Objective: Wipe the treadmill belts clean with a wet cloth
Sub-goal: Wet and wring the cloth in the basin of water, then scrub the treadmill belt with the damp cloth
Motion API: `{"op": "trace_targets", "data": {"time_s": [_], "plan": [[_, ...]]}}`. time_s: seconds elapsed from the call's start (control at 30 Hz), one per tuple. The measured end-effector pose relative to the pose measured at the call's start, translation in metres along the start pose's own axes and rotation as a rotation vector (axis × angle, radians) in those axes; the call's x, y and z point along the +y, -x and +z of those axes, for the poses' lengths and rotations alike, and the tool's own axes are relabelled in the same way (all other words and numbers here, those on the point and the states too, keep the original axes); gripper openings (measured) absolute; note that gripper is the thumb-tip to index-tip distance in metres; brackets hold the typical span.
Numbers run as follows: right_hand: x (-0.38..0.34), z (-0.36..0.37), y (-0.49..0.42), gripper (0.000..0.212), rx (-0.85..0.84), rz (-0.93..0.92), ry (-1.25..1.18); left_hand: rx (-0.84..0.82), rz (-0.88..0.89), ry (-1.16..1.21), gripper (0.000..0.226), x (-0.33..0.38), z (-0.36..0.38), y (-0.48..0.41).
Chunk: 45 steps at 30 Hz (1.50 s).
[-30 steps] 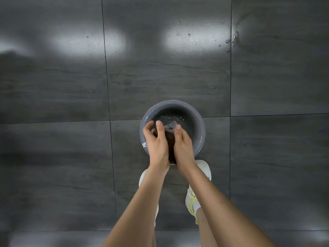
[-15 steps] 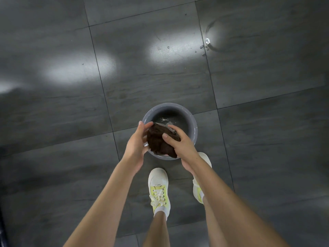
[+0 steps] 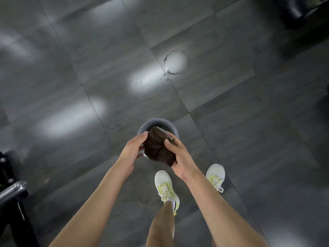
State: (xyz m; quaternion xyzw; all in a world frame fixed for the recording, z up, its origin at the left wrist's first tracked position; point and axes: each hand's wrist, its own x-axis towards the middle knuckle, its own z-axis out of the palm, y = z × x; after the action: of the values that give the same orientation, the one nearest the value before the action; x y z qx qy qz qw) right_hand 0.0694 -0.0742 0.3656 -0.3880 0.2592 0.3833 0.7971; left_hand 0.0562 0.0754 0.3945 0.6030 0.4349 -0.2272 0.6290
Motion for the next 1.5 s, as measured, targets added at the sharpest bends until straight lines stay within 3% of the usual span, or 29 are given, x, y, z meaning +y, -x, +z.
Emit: {"op": "trace_targets", "data": {"time_s": [0.13,0.3,0.43,0.53,0.63,0.87,1.03,1.3,1.5], "plan": [[-0.057,-0.005,0.080,0.051,0.053,-0.152,-0.045,-0.139,0.190,0.007,0.020,0.049,0.060,0.073],[-0.132,-0.065,0.181,0.053,0.110,-0.362,-0.251,-0.336,0.364,-0.188,0.017,0.092,0.193,0.159],[-0.179,-0.156,0.279,0.056,0.221,-0.498,-0.406,-0.515,0.516,-0.557,0.016,0.096,0.331,0.214],[-0.202,-0.237,0.372,0.045,0.339,-0.622,-0.462,-0.613,0.599,-0.800,0.021,0.077,0.438,0.269],[-0.214,-0.318,0.476,0.033,0.373,-0.760,-0.544,-0.694,0.675,-0.831,0.016,0.050,0.540,0.339],[-0.242,-0.490,0.684,0.033,0.588,-0.990,-0.674,-0.846,0.852,-0.879,0.021,0.002,0.735,0.479],[-0.281,-0.593,0.793,0.026,0.682,-1.030,-0.788,-0.926,0.909,-0.922,0.022,-0.019,0.870,0.535],[-0.385,-0.783,0.946,0.024,0.809,-1.008,-0.762,-0.987,0.913,-0.935,0.019,-0.048,1.141,0.594],[-0.466,-0.915,1.039,0.052,0.726,-1.102,-0.772,-0.994,0.859,-0.932,0.021,-0.077,1.333,0.650]]}}
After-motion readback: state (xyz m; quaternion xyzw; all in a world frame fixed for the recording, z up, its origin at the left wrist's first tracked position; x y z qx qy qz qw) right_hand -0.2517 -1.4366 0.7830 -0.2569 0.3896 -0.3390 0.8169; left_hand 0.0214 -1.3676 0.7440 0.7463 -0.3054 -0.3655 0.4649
